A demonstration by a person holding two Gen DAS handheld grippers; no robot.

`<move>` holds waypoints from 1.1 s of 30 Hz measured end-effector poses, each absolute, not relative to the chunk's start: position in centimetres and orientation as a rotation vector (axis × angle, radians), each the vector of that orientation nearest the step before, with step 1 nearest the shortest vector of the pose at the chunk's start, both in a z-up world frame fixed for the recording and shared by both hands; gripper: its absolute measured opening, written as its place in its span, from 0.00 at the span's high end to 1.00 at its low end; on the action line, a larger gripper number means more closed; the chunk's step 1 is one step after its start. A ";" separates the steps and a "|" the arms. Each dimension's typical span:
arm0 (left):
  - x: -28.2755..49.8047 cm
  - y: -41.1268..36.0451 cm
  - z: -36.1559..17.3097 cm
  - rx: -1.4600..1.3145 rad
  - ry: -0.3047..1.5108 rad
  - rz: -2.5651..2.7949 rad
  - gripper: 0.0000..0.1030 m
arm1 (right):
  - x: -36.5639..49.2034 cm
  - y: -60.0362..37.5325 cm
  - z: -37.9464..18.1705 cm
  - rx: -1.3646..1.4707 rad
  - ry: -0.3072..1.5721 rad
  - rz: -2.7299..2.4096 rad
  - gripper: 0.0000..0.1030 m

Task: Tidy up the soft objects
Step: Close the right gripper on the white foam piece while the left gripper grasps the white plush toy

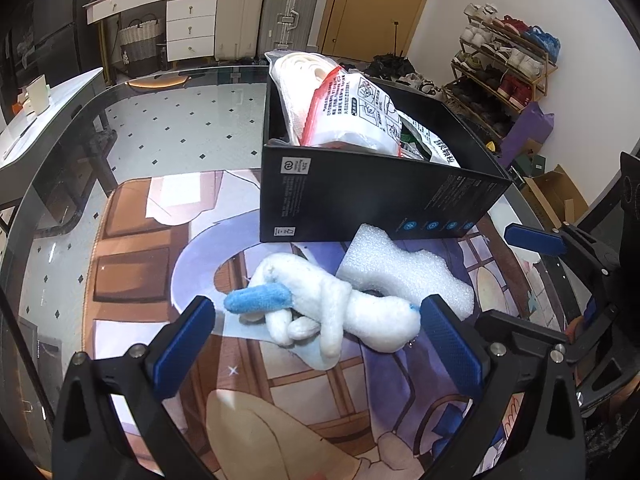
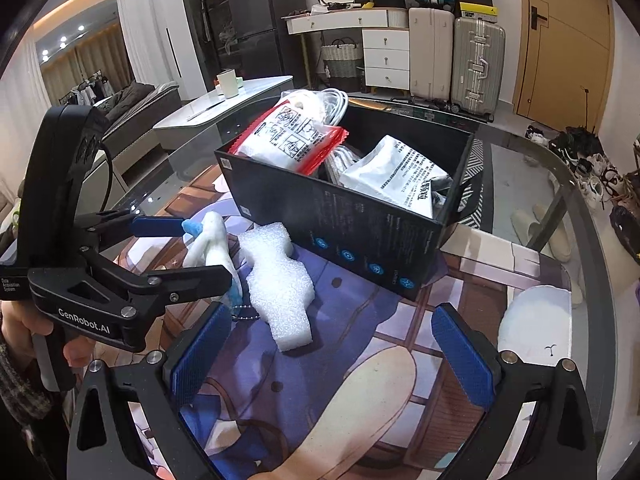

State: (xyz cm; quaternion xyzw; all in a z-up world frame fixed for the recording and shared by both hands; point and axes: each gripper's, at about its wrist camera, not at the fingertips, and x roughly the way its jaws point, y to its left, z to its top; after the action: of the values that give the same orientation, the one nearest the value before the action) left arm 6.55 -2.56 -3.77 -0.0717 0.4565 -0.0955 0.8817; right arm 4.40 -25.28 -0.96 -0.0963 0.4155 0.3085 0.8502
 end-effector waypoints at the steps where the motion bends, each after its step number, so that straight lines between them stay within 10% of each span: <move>1: 6.4 -2.4 -3.8 -0.152 0.951 -0.201 0.01 | 4.3 -25.0 -1.1 -0.206 0.877 0.656 0.01; 9: 6.3 -1.8 -3.7 -0.171 0.952 -0.185 0.01 | 3.8 -22.8 -2.1 -0.237 0.893 0.691 0.05; 27: 6.0 -1.3 -4.1 -0.191 0.957 -0.194 0.01 | 4.3 -19.5 -3.7 -0.279 0.933 0.706 0.61; 33: 6.6 -1.8 -4.0 -0.199 0.964 -0.190 0.05 | 4.0 -19.1 -3.8 -0.302 0.926 0.696 0.63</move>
State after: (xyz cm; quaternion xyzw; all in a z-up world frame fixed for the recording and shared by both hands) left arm 6.59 -1.82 -4.03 -0.0952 0.4622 -0.0911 0.8769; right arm 4.01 -19.13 -3.77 -0.1420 0.4358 0.3276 0.8262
